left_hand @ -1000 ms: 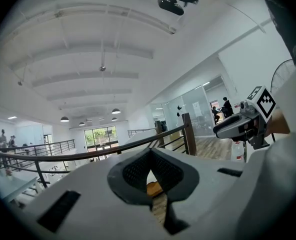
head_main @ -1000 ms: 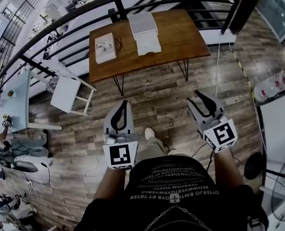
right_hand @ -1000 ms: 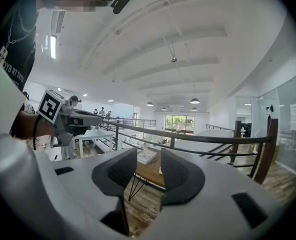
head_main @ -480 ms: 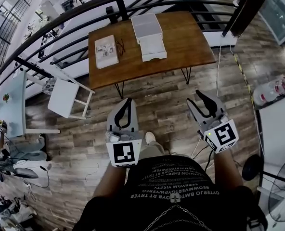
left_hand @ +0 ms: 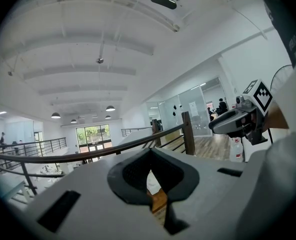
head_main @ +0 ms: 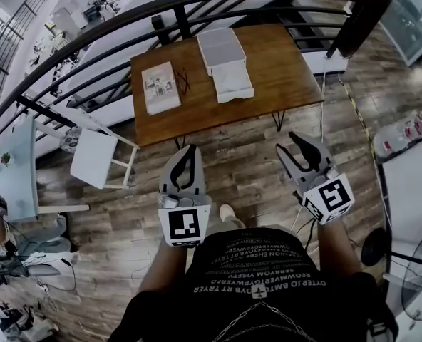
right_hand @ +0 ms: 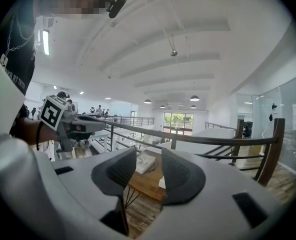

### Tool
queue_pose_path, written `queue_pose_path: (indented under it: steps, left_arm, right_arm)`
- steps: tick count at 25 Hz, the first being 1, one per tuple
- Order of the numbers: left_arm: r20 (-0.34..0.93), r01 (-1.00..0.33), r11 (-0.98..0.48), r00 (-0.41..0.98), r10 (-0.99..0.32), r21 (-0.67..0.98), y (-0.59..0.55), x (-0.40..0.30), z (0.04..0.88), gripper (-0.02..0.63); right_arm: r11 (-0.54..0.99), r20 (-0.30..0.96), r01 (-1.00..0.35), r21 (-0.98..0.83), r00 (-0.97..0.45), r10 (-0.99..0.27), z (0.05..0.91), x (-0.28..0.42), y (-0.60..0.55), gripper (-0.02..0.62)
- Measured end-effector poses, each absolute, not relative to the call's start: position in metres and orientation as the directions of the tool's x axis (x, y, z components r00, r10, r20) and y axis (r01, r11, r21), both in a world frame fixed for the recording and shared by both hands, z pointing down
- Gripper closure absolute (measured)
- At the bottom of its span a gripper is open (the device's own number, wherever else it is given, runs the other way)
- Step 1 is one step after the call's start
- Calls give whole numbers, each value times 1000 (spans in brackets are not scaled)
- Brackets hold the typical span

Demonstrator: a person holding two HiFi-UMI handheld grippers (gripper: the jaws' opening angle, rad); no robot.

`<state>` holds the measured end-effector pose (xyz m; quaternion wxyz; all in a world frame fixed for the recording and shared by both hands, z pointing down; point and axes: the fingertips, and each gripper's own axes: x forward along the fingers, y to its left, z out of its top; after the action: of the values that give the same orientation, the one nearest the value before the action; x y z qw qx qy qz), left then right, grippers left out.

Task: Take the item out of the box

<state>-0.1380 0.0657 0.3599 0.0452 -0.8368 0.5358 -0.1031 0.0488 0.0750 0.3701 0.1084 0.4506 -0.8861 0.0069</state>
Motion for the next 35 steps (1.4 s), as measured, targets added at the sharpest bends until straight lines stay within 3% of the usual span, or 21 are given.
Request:
queue_pose_path:
  steps: [18,35]
  left_arm:
    - [66,-867,-470,466,-883,-167,28,-151,357,600]
    - [104,-885,-419,406,-908,-202,-41,-109,362,600]
  right_arm:
    - [575,225,-811,105,-544,-808,371,32,44,442]
    - [631,211,-774,58,-608,-765,382,68,-40,439]
